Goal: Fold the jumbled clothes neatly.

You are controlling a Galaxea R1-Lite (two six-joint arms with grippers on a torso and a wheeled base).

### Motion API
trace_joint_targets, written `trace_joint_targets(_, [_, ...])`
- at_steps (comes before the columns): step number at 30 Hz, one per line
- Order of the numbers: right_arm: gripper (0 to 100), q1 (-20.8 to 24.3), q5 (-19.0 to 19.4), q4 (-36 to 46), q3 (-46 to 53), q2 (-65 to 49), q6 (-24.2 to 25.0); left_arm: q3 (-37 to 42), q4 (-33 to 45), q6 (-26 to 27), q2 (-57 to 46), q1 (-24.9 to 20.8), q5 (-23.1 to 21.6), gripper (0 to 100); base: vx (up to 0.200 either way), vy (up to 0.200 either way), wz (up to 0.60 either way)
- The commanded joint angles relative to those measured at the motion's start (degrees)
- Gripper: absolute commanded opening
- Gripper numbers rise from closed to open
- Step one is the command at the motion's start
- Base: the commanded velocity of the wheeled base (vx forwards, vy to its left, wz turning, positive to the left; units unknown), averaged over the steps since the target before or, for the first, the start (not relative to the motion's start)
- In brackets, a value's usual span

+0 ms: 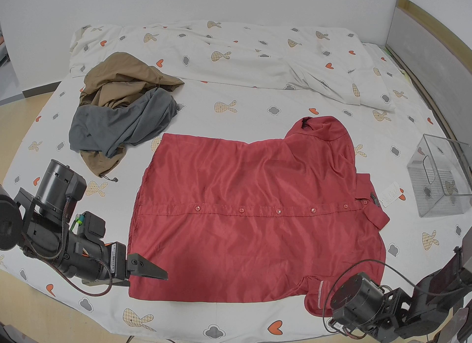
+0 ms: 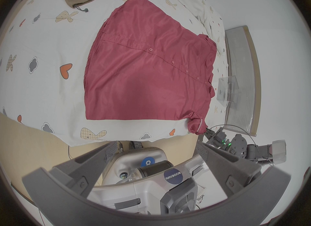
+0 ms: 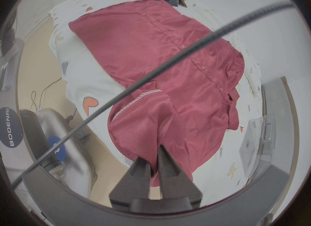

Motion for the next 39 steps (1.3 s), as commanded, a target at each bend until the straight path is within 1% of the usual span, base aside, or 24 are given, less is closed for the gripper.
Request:
trace_joint_targets(1, [0, -3.0, 0.1, 0.0, -0.1, -5.7, -1.9, -0.2, 0.0, 0.1, -0.3, -1.3, 3.2, 100, 0.0, 0.0, 0.0])
trace_joint_targets(2, [0, -3.1, 0.1, 0.0, -0.1, -5.9, -2.0, -0.2, 0.0, 0.1, -0.2, -1.5, 3.7, 100, 0.0, 0.0, 0.0])
trace_joint_targets(3, [0, -3.5, 0.5, 0.0, -0.3, -7.5, -2.2, -0.1, 0.0, 0.1, 0.5, -3.4, 7.9, 100, 0.0, 0.0, 0.0])
trace_joint_targets(4, [0, -3.6, 0.6, 0.0, -0.4, -8.6, -2.2, -0.1, 0.0, 0.2, 1.1, -4.6, 10.3, 100, 0.0, 0.0, 0.0])
trace_joint_targets(5, [0, -3.7, 0.6, 0.0, -0.5, -8.9, -2.2, -0.1, 0.0, 0.4, 1.5, -5.2, 11.6, 100, 0.0, 0.0, 0.0])
trace_joint_targets(6, [0, -3.8, 1.1, 0.1, -0.7, -10.2, -2.2, 0.3, 0.0, 3.2, 2.9, -7.2, 16.8, 100, 0.0, 0.0, 0.0])
trace_joint_targets(7, [0, -3.9, 1.4, 0.0, -0.7, -10.4, -2.2, 0.5, 0.0, 4.4, 3.3, -7.6, 18.3, 100, 0.0, 0.0, 0.0])
trace_joint_targets(8, [0, -4.4, 2.5, 0.1, -1.1, -11.1, -2.2, 1.7, -0.2, 8.6, 4.1, -8.8, 23.0, 100, 0.0, 0.0, 0.0])
trace_joint_targets(10, [0, -5.0, 4.7, 0.2, -1.5, -12.1, -2.1, 3.6, -1.2, 14.2, 4.7, -10.6, 26.3, 100, 0.0, 0.0, 0.0])
trace_joint_targets(11, [0, -5.5, 6.0, 0.2, -1.9, -12.6, -2.1, 4.6, -2.7, 16.8, 4.7, -11.3, 26.8, 100, 0.0, 0.0, 0.0])
trace_joint_targets(14, [0, -7.2, 10.0, 0.2, -3.3, -13.9, -2.0, 7.8, -7.9, 24.0, 5.9, -11.6, 27.7, 100, 0.0, 0.0, 0.0])
trace_joint_targets(16, [0, -8.6, 11.6, 0.3, -4.2, -14.6, -1.9, 9.8, -11.7, 29.3, 7.8, -11.4, 30.1, 100, 0.0, 0.0, 0.0])
trace_joint_targets(17, [0, -9.2, 12.0, 0.2, -4.3, -14.8, -1.9, 10.6, -13.4, 31.6, 8.6, -11.1, 31.4, 100, 0.0, 0.0, 0.0])
trace_joint_targets(18, [0, -9.4, 12.0, 0.2, -4.4, -14.8, -1.9, 10.8, -14.0, 32.3, 9.0, -11.0, 31.7, 100, 0.0, 0.0, 0.0])
trace_joint_targets(19, [0, -10.1, 12.2, 0.2, -4.7, -14.9, -1.8, 12.5, -17.5, 35.9, 10.8, -10.2, 33.8, 100, 0.0, 0.0, 0.0])
trace_joint_targets(20, [0, -10.3, 12.3, 0.2, -4.7, -15.2, -1.7, 13.6, -20.0, 38.0, 11.9, -9.9, 35.2, 100, 0.0, 0.0, 0.0])
trace_joint_targets(24, [0, -11.0, 13.3, 0.1, -4.3, -16.1, -1.2, 18.2, -28.6, 45.7, 14.5, -9.2, 38.8, 100, 0.0, 0.0, 0.0])
trace_joint_targets(28, [0, -11.9, 15.4, 0.3, -4.2, -17.1, 0.3, 21.5, -36.8, 48.1, 17.0, -10.6, 41.5, 100, 0.0, 0.0, 0.0])
trace_joint_targets(32, [0, -13.2, 17.5, 0.3, -4.1, -17.3, 0.7, 22.5, -39.6, 52.3, 20.3, -11.8, 44.5, 100, 0.0, 0.0, 0.0])
trace_joint_targets(34, [0, -13.3, 17.8, 0.2, -4.1, -17.3, 0.7, 22.6, -39.7, 52.3, 22.0, -13.4, 44.6, 100, 0.0, 0.0, 0.0])
trace_joint_targets(35, [0, -13.3, 17.8, 0.2, -4.1, -17.3, 0.7, 22.6, -39.7, 52.3, 22.0, -13.4, 44.6, 100, 0.0, 0.0, 0.0])
trace_joint_targets(36, [0, -13.6, 17.9, 0.2, -4.1, -17.4, 0.7, 22.6, -40.4, 52.3, 23.7, -14.4, 44.6, 100, 0.0, 0.0, 0.0])
trace_joint_targets(39, [0, -14.2, 18.0, 0.2, -4.1, -17.5, 0.7, 22.5, -43.3, 52.4, 26.1, -14.9, 44.6, 100, 0.0, 0.0, 0.0])
